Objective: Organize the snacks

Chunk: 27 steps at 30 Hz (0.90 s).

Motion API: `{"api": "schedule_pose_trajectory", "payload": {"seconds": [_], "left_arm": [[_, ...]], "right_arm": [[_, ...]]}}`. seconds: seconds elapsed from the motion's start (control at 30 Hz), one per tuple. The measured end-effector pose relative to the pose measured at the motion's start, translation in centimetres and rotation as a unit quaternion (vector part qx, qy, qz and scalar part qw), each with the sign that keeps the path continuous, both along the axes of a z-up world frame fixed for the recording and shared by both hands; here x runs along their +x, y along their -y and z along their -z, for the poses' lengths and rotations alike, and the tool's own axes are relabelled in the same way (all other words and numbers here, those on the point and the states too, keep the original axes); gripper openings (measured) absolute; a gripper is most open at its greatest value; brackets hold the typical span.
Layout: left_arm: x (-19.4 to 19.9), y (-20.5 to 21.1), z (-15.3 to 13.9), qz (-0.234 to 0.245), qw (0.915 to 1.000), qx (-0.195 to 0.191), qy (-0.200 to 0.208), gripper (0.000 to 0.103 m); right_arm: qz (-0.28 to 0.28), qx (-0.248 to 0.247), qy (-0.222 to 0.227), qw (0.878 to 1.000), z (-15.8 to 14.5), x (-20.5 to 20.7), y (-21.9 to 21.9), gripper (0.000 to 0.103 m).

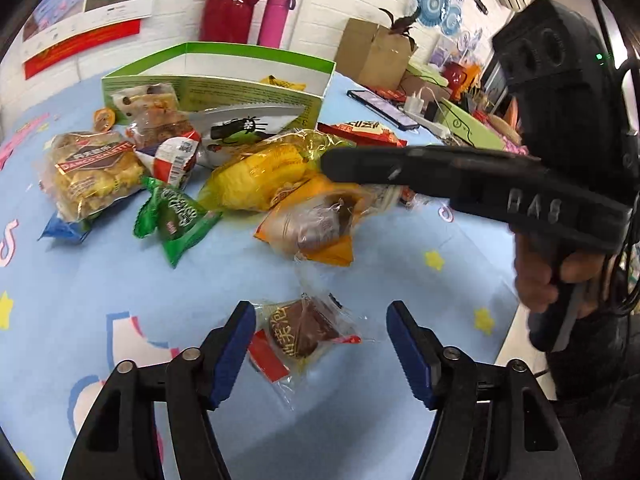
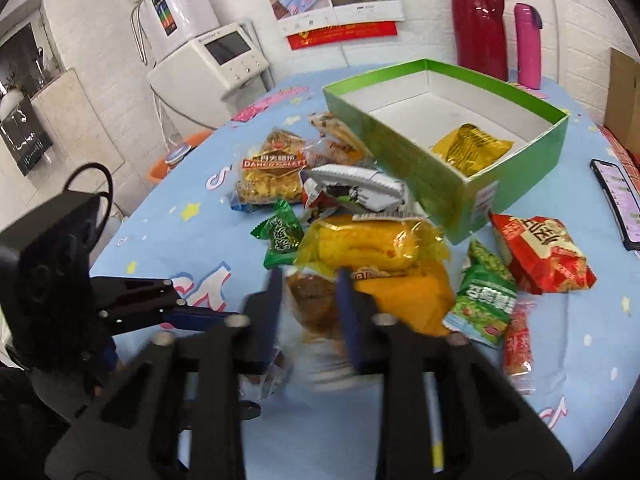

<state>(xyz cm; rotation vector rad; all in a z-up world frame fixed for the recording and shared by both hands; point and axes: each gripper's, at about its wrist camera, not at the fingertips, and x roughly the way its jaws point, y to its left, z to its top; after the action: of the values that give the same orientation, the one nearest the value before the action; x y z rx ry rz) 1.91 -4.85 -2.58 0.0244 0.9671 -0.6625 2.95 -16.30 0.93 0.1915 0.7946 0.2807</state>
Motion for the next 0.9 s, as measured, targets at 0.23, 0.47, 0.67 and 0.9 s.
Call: {"api": "schedule_pose_trajectory", "payload": {"seconds": [0.23,0.47,0.67,0.9], "left_arm": [[0.7,-0.7,0.9,-0.006,0.9999,-0.012,-0.008,0.080],[0.4,-0.7,1.1,0.004,0.9999,-0.014,-0.004,0.077],[-0.3,-1.4,0.8,0.011,0.9996,-0.026,-0.002,0.066],[-1.1,-5.4,0.4,-0.057,0.9984,-0.003,0.003,0.064]], "right_arm": [[0.046,-0.026,-0.021,0.998,1.3,-1.6,2.3,0.011],[0.049,-0.017,-0.027,0.998,2.0,-2.7,2.6,0.041],[0.024,-0.036,-0.027,0.999,1.8,-2.1,0.9,0.043],[-0.030,-0.086,-0.024,0.996,1.7,-1.2,-1.8,0.048]]}}
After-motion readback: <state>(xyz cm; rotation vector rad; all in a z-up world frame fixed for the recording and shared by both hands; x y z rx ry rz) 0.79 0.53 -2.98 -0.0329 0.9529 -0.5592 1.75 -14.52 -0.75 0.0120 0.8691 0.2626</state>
